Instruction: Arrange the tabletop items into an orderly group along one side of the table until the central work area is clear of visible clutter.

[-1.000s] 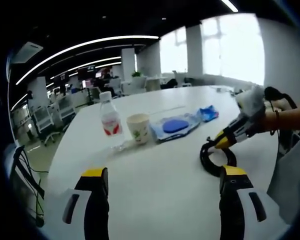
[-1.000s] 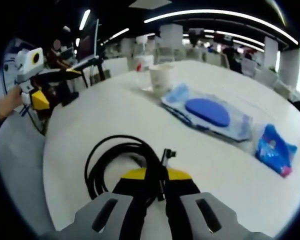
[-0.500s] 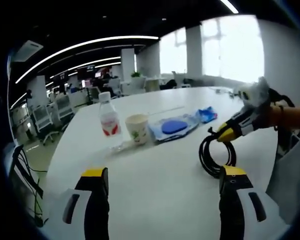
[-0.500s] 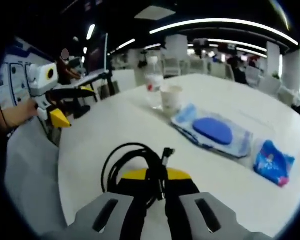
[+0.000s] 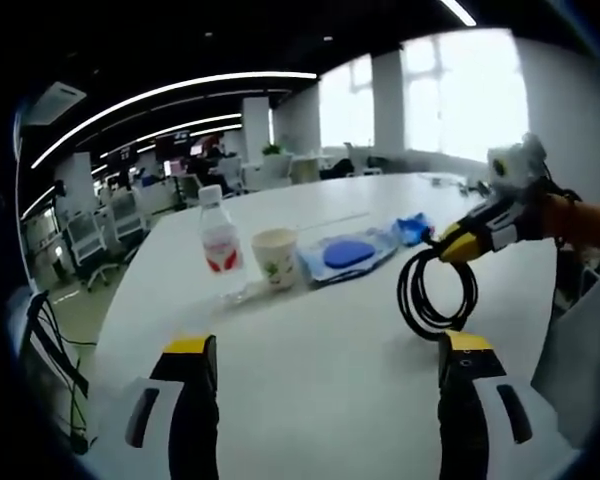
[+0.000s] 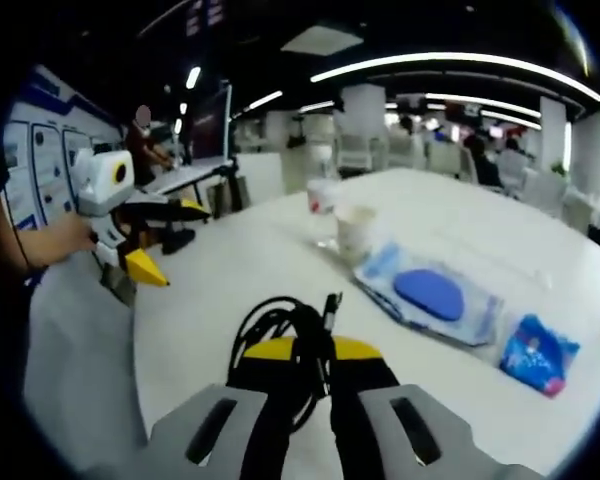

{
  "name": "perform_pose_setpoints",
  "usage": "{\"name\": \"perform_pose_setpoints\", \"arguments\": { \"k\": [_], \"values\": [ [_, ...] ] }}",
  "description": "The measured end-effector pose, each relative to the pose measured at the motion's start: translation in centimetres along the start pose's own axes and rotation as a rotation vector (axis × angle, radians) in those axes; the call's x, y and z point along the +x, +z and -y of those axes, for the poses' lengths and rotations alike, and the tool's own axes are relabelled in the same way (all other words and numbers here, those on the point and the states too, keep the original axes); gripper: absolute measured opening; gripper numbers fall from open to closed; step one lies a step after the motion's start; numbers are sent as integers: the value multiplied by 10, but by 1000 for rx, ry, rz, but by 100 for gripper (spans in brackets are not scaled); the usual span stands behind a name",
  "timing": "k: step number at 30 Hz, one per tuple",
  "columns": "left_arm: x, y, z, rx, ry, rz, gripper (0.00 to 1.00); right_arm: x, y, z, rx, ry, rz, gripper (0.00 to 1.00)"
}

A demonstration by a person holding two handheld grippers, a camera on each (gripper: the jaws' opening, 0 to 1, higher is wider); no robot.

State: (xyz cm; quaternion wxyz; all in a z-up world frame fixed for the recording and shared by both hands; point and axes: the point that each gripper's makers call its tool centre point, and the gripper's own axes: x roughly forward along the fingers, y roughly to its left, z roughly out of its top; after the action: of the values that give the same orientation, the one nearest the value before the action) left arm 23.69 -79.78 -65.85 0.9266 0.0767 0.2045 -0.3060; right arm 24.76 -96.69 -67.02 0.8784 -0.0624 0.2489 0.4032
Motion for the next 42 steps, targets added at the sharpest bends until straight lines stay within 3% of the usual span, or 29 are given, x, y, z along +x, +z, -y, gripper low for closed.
{"name": "perform_pose_setpoints", "arguments": {
  "k": [15,42],
  "values": [
    [-5,-1,1,5,-3,-10,89,-23,11,4,31,-32,41,8],
    [-5,0,1,16,-5,-16,88,-68,6,42,111,-181,71,8]
  ]
}}
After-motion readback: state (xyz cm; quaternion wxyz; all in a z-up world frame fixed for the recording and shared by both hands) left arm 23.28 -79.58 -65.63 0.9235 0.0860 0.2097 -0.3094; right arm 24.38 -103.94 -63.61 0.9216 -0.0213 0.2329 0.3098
